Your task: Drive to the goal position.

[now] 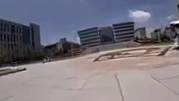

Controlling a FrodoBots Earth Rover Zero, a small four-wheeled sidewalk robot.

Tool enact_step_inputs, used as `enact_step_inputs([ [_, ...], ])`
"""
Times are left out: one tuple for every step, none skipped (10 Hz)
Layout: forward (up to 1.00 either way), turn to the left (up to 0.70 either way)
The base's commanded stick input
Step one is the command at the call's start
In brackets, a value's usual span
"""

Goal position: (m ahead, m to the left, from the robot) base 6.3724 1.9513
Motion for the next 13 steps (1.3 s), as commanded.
enact_step_inputs([
  [0.85, -0.03],
  [0.85, -0.03],
  [0.85, -0.03],
  [0.85, -0.03],
  [0.85, -0.03],
  [0.85, -0.03],
  [0.85, -0.03],
  [0.85, -0.03],
  [0.85, -0.03],
  [0.85, -0.03],
  [0.85, 0.00],
  [0.85, 0.27],
  [0.85, 0.32],
])
